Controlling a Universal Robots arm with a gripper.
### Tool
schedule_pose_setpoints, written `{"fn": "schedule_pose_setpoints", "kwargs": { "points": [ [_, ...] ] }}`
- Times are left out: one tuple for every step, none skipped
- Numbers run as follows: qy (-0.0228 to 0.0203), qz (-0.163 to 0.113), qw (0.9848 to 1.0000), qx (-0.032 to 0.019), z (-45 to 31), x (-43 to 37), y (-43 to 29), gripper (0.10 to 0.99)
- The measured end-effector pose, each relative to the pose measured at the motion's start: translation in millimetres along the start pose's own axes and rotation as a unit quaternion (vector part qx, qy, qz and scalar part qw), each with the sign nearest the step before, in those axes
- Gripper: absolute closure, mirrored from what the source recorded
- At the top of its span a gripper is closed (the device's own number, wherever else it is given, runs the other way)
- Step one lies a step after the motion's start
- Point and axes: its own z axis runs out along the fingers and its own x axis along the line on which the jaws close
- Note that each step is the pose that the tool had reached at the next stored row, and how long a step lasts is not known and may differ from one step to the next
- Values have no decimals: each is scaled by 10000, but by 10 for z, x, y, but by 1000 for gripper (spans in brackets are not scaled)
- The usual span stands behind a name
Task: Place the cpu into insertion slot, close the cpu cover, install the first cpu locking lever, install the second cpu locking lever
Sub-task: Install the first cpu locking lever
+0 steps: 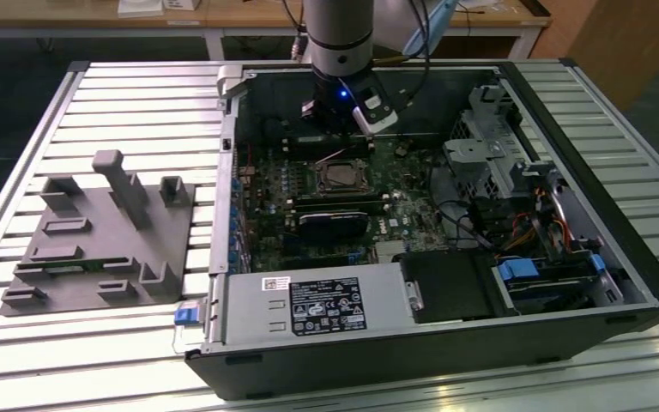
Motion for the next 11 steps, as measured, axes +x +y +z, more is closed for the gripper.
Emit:
{"fn": "schedule_pose_setpoints", "kwargs": {
  "points": [
    [-8, -1, 10000, -1, 4, 1, -1, 980],
    [-16, -3, 10000, -2, 7, 1, -1, 980],
    [-24, -4, 10000, -2, 10, 2, -2, 980],
    [-33, -6, 10000, -3, 14, 2, -3, 980],
    [-43, -8, 10000, -4, 17, 2, -3, 980],
    [-47, -9, 10000, -4, 19, 2, -3, 980],
    [-51, -10, 10000, -5, 22, 3, -3, 980],
    [-55, -11, 10000, -5, 25, 3, -3, 980],
    [-59, -12, 10000, -6, 28, 4, -4, 980],
    [-64, -12, 10000, -6, 31, 4, -4, 980],
    [-66, -12, 10000, -5, 33, 4, -5, 980]
  ]
}}
